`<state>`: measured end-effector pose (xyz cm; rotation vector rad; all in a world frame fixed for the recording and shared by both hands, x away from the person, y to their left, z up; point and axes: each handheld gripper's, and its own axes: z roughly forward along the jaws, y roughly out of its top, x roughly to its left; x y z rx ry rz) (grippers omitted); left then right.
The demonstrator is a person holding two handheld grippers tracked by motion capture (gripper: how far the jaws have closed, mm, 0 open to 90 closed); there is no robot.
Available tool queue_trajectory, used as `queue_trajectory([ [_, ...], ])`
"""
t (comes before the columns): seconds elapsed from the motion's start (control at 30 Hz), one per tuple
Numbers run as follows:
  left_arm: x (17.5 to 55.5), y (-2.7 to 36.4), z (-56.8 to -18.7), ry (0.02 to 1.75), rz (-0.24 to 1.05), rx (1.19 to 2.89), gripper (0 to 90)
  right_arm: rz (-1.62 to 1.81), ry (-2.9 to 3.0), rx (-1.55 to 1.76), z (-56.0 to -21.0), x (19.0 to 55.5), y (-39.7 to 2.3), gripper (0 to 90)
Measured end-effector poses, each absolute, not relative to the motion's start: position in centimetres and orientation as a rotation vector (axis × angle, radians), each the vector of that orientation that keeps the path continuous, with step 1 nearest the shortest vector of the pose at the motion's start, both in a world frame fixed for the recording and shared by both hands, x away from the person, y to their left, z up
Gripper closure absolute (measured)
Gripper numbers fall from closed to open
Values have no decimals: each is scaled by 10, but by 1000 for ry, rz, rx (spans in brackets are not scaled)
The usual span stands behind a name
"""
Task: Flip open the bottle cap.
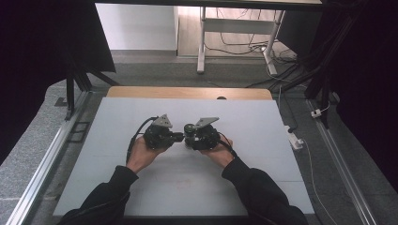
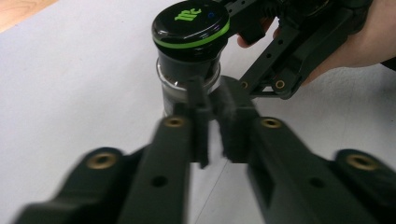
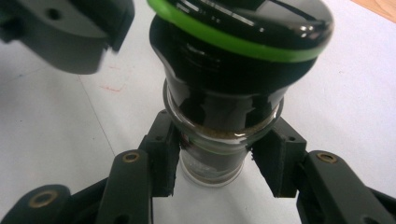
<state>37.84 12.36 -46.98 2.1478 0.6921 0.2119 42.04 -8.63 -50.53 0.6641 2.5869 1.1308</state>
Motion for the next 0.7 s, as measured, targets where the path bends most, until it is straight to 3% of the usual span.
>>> queue_trajectory([
  [0.7, 381, 111, -464, 697, 210, 2152, 888, 1129, 2586, 671, -505, 420, -86, 528],
])
